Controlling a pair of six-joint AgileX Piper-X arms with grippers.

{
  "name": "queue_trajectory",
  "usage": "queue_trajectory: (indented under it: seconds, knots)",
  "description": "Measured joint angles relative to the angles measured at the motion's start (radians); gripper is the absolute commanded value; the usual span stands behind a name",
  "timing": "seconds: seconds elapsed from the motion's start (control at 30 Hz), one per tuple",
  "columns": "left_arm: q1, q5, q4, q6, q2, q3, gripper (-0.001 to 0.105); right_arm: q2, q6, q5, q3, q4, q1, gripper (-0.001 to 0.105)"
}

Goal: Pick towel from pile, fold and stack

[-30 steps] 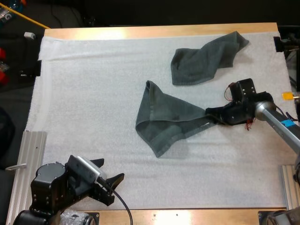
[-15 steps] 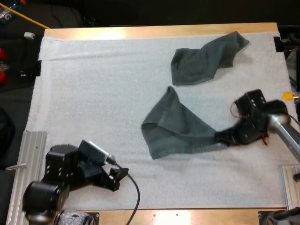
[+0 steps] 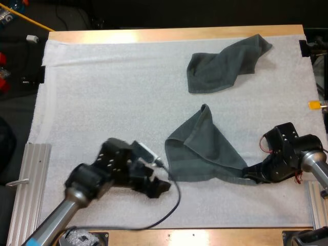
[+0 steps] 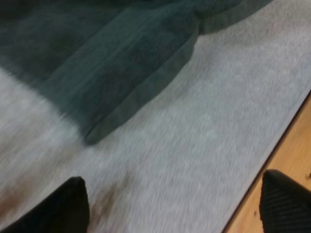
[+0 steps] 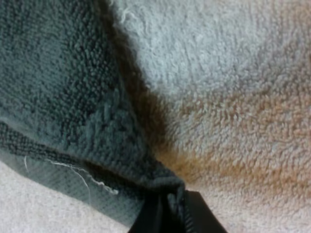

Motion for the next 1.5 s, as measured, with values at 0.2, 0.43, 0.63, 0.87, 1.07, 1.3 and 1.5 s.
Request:
queue_trajectory:
  seconds: [0.2,0.43,0.63,0.87,1.07,1.3,1.5]
  knots:
    - [-0.074,0.000,-0.138,-0.087,0.189,0.000,0.069,0.000,0.021,0.000,0.000,-0.011,0.000,0.000]
    - [-0.082,-0.025,-0.234,-0.149,0.394,0.000,0.069,0.000,0.028,0.000,0.000,-0.012,0.000,0.000]
    - [-0.082,-0.023,-0.277,-0.160,0.483,-0.017,0.069,0.000,0.028,0.000,0.000,-0.013,0.000,0.000]
    - [-0.082,-0.016,-0.286,-0.168,0.507,-0.042,0.057,0.000,0.028,0.000,0.000,-0.014,0.000,0.000]
    - [-0.082,-0.025,-0.248,-0.168,0.514,-0.042,0.019,0.000,0.028,0.000,0.000,-0.014,0.000,0.000]
    - [-0.082,-0.062,-0.194,-0.143,0.507,-0.055,0.000,0.000,0.019,-0.055,0.000,0.000,0.002,0.000]
    - [-0.082,-0.083,-0.095,-0.060,0.358,-0.132,0.000,-0.030,0.002,-0.213,0.000,0.008,0.002,0.000]
